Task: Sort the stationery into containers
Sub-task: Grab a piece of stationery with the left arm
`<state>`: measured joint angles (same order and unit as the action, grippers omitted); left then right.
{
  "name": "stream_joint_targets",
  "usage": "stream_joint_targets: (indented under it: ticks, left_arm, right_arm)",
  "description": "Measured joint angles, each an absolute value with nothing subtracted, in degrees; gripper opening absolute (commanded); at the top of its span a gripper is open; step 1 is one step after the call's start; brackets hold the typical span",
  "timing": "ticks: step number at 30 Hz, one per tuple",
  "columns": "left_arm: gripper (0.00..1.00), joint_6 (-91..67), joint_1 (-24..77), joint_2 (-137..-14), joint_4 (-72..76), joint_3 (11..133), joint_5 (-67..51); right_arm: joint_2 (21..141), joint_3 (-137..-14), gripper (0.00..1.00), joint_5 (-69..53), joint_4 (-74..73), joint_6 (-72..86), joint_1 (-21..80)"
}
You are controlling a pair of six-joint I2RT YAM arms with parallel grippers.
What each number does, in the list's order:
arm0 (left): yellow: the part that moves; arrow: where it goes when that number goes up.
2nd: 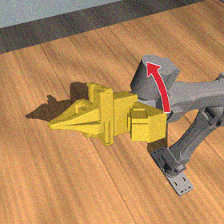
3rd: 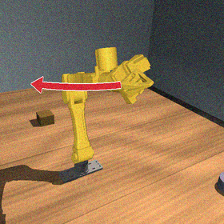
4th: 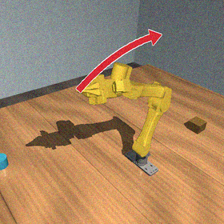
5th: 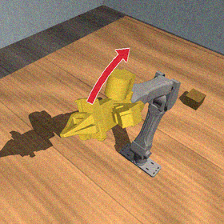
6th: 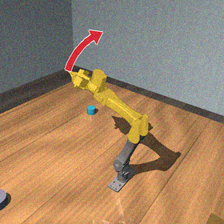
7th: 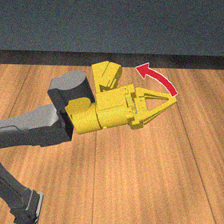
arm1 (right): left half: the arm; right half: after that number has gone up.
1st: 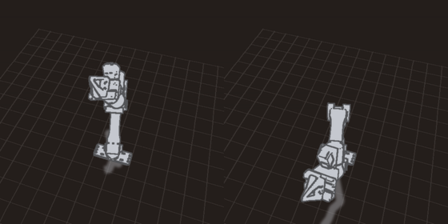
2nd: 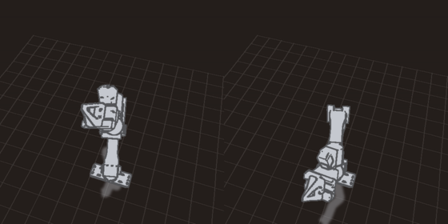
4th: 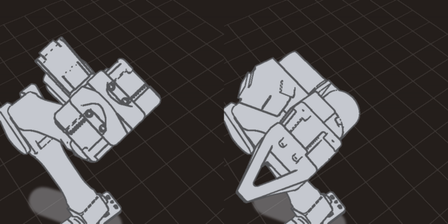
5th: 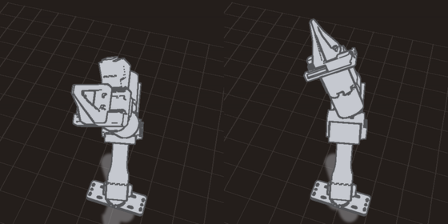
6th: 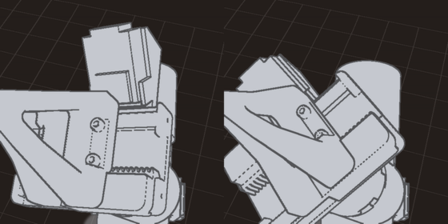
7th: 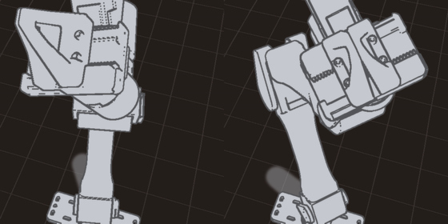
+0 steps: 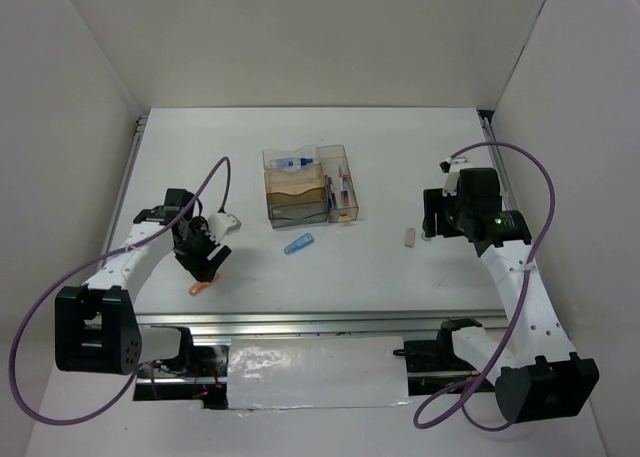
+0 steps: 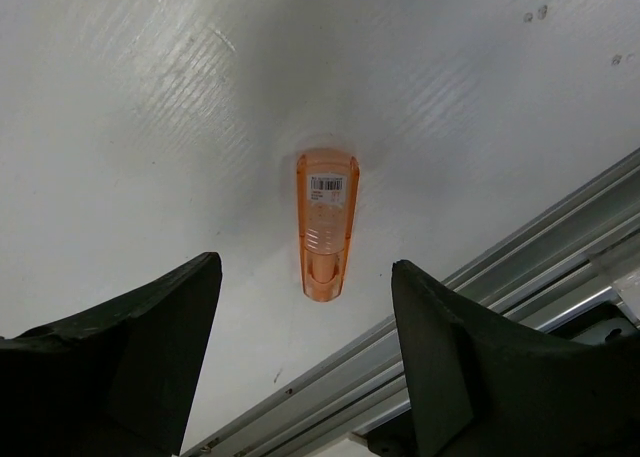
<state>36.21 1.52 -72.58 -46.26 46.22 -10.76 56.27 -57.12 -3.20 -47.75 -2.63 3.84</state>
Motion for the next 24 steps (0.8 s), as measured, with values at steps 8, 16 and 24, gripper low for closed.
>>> stream_joint_targets:
  ticks: [8, 16, 24]
  left_arm:
    - [0.79, 36.12, 1.13, -75.35, -44.77, 46.30, -10.74]
    - [0.75, 37.06, 0.49, -77.56, -42.50, 45.69, -10.74]
    - [0.71, 37.41, -0.03, -80.53, -41.82, 45.67, -11.07]
  right_arm:
    - [56.73, -57.14, 0.68, -3.18, -47.66, -2.44, 3.46]
    - [57.28, -56.66, 0.68, -3.16, -47.70, -2.48, 2.96]
    - [57.47, -56.66, 0.69, -2.52, -48.58, -2.68, 2.02]
